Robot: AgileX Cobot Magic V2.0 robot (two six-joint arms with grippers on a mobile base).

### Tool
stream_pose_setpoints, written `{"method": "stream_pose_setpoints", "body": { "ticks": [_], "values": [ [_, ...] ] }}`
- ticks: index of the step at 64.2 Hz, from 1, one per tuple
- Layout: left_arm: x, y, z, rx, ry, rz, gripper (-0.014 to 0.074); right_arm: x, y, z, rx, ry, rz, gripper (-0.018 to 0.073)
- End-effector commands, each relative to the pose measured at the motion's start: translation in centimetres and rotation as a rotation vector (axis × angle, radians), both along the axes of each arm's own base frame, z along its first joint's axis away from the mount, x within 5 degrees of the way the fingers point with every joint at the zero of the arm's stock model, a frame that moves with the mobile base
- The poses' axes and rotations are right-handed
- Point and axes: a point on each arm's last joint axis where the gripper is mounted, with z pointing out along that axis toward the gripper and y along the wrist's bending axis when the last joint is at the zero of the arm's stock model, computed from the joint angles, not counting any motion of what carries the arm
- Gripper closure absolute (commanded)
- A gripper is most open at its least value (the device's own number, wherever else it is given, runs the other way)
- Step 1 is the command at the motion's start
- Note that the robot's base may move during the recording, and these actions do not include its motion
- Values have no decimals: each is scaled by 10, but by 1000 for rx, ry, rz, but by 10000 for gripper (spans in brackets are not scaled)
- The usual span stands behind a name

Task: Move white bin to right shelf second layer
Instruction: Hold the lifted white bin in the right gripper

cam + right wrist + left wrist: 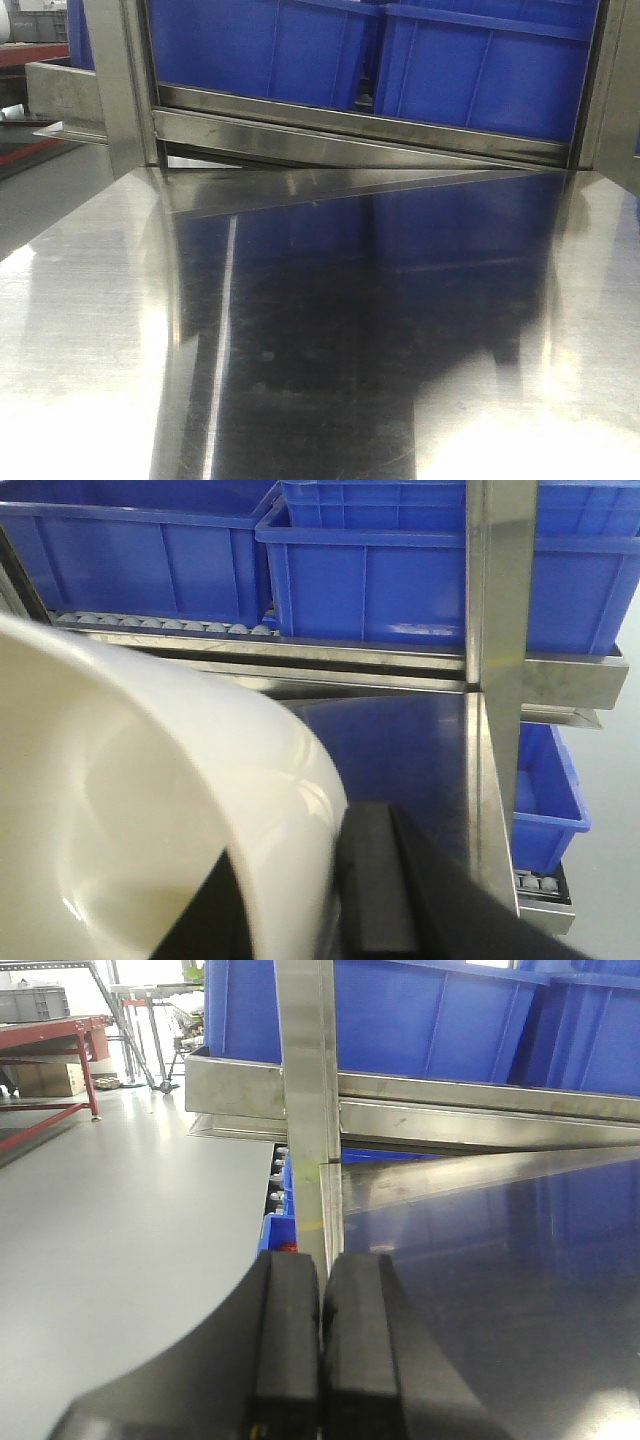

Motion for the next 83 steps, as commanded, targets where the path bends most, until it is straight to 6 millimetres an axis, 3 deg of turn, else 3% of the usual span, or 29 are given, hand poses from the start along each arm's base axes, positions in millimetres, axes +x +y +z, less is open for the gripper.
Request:
{"method": "stream_pose_setpoints", "body": {
  "ticks": [1,83],
  "values": [
    [0,0,-4,-19,-59,2,512,0,-1,18,3,-127,-8,502],
    [0,0,-4,-19,-59,2,512,0,-1,18,3,-126,-8,502]
  ]
}}
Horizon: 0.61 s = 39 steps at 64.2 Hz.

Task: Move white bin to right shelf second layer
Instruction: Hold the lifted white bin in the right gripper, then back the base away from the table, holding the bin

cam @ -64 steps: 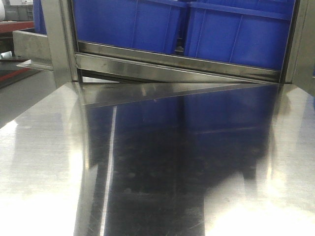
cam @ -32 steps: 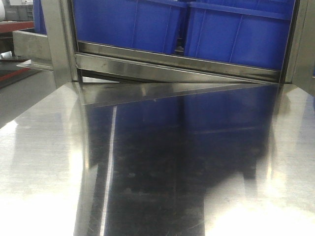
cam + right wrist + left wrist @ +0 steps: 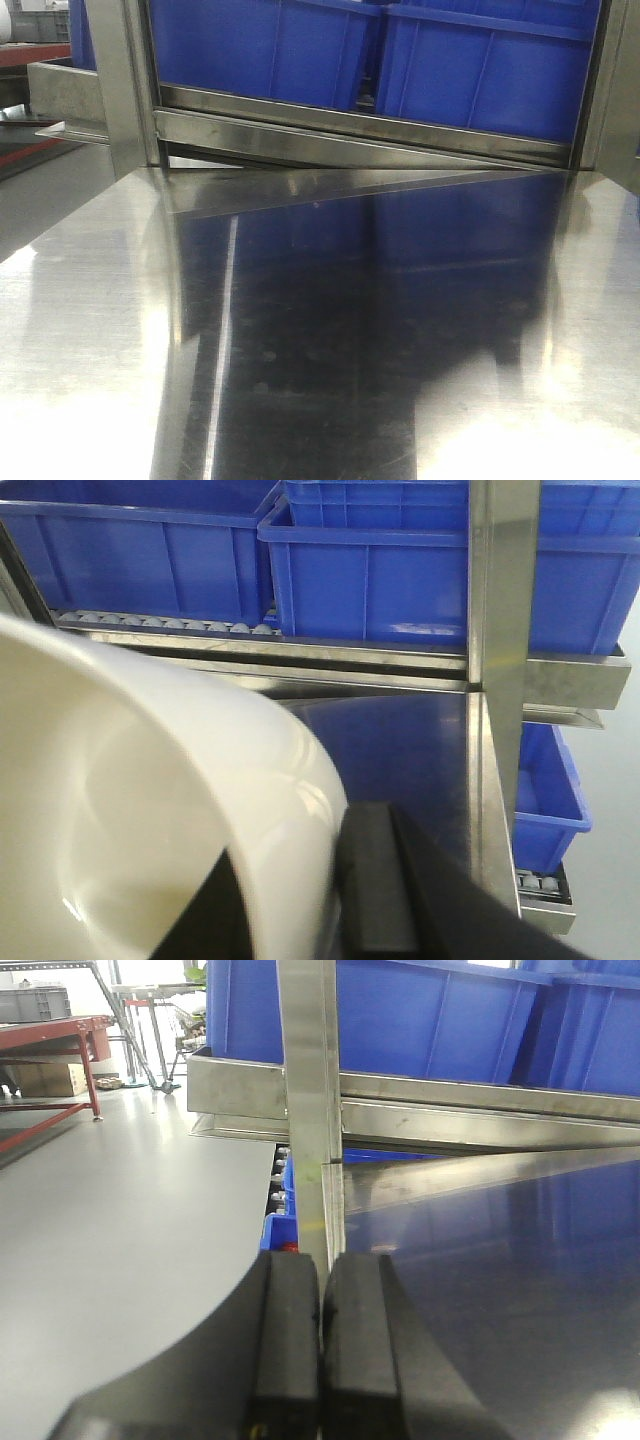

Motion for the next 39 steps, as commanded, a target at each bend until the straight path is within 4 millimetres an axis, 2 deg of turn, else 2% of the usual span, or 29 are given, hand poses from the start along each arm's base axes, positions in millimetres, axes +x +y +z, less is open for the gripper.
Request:
{"method": "stream_pose_setpoints", "body": {
  "ticks": [1,39],
  "values": [
    [0,0,-4,-19,-59,2,512,0,-1,19,3,-127,-8,502],
    [0,0,-4,-19,-59,2,512,0,-1,19,3,-127,-8,502]
  ]
}}
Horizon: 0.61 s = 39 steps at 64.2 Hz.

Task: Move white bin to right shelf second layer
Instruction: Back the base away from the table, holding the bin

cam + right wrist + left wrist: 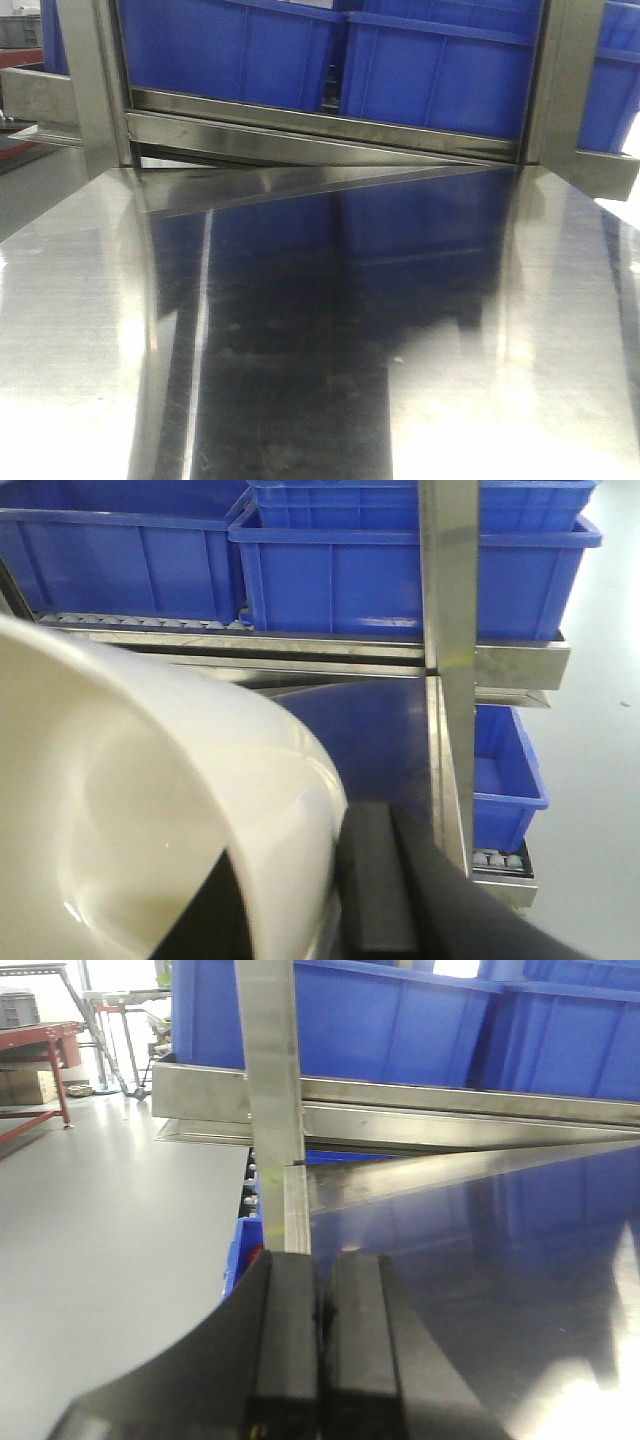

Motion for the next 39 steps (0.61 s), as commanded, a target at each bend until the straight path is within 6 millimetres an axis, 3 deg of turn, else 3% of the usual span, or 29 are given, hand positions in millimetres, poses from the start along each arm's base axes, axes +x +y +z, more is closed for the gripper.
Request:
{"method": "stream_pose_setpoints", "body": {
  "ticks": [1,39],
  "values": [
    [0,0,-4,-19,-59,2,512,-1,-1,19,9,-126,-6,502],
    [0,0,-4,-19,-59,2,512,0,-1,18,9,-122,-6,502]
  ]
}}
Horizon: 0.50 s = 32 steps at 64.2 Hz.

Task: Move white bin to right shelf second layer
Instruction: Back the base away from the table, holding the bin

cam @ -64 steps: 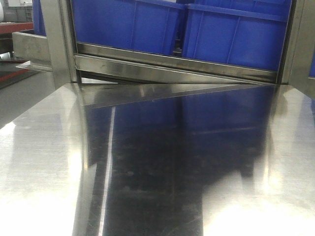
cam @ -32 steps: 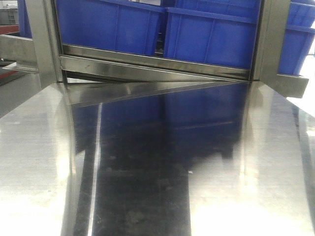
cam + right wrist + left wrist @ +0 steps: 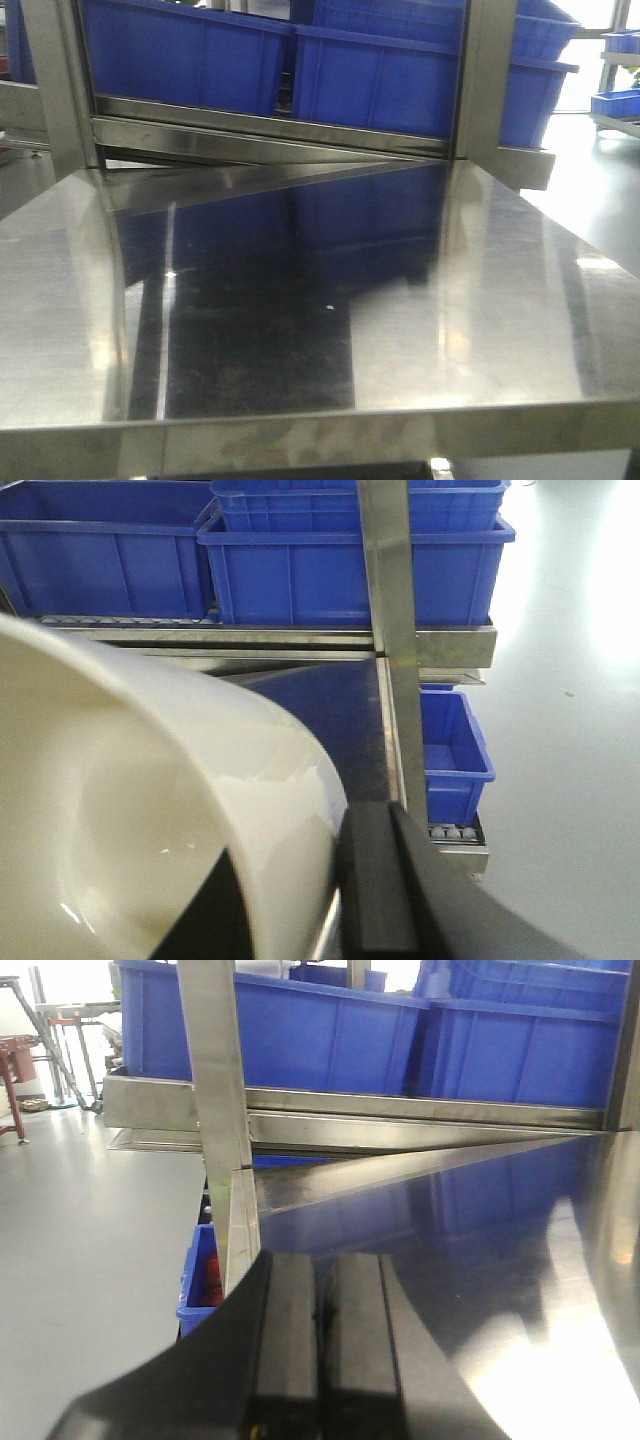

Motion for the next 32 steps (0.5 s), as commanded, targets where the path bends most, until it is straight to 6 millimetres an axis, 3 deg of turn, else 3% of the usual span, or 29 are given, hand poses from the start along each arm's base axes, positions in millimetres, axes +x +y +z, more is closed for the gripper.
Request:
{"method": "stream_pose_setpoints", "body": {
  "ticks": [1,32],
  "values": [
    [0,0,-4,-19,-59,2,512,0,-1,18,4,-122,-8,502],
    [0,0,-4,-19,-59,2,512,0,-1,18,4,-122,-8,502]
  ]
}}
